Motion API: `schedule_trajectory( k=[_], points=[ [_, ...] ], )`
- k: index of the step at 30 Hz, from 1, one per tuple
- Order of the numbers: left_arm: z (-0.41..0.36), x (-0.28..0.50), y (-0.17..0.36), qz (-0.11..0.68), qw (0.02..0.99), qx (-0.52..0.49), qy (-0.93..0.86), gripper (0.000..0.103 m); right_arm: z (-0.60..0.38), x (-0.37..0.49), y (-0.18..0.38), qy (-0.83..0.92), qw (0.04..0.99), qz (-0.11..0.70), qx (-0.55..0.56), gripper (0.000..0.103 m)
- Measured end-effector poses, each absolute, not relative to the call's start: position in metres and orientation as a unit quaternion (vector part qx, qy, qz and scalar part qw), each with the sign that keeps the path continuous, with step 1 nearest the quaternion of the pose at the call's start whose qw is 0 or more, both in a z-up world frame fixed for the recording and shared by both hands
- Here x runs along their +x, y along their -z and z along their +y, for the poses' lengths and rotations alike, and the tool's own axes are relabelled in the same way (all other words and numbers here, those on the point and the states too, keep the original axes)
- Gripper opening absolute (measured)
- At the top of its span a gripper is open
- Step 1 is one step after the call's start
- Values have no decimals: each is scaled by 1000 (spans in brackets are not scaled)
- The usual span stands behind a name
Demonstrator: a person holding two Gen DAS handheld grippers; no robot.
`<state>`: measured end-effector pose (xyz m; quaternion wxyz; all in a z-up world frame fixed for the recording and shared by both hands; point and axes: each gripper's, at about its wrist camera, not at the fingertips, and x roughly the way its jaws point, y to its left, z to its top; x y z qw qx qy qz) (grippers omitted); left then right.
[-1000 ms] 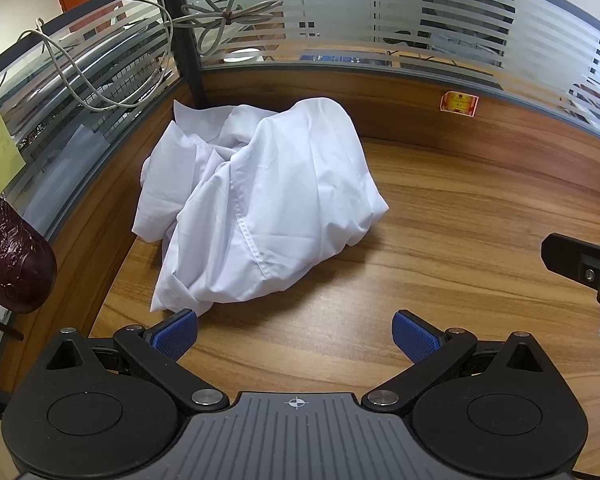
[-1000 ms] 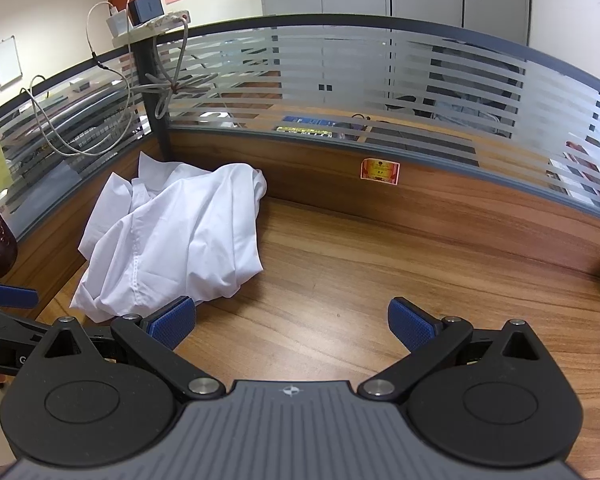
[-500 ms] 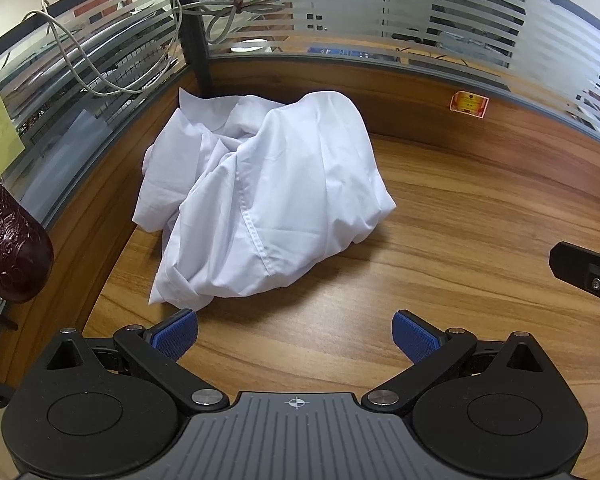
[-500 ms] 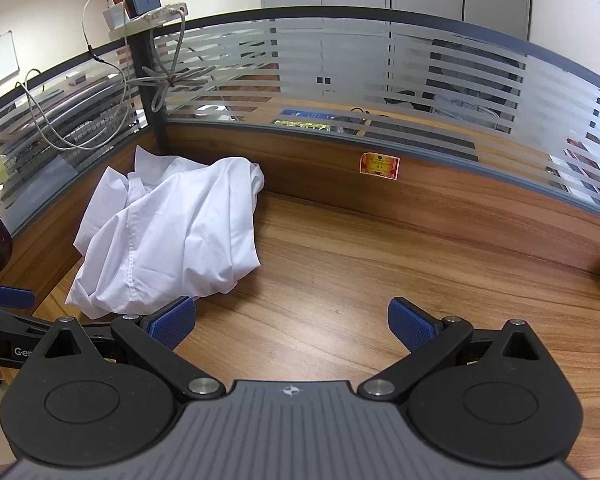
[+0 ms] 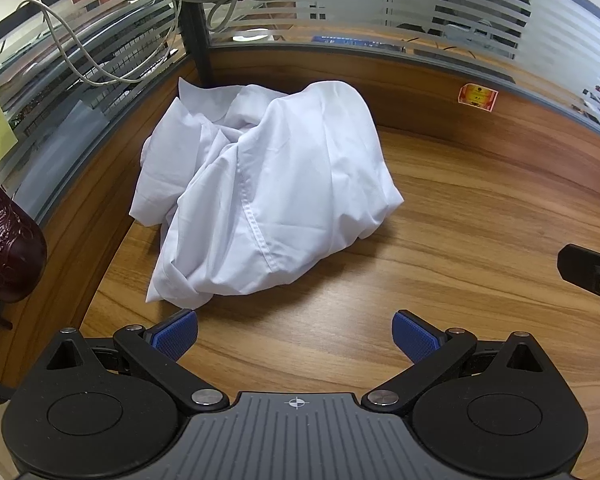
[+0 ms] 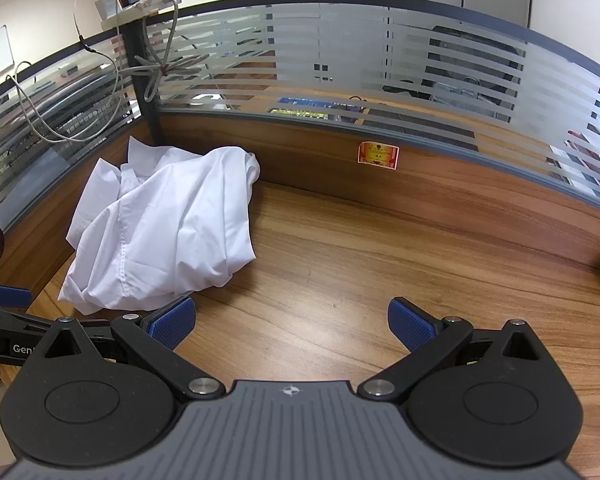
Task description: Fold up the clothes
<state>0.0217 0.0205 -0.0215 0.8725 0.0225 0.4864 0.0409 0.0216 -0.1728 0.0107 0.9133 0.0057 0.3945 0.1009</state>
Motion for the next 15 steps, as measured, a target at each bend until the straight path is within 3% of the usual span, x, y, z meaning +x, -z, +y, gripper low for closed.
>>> schedule_trajectory(
  k=[15],
  points=[
    [46, 67, 64, 436, 898, 15, -52, 103, -167, 45, 14, -101, 896, 432, -4, 103]
  ],
)
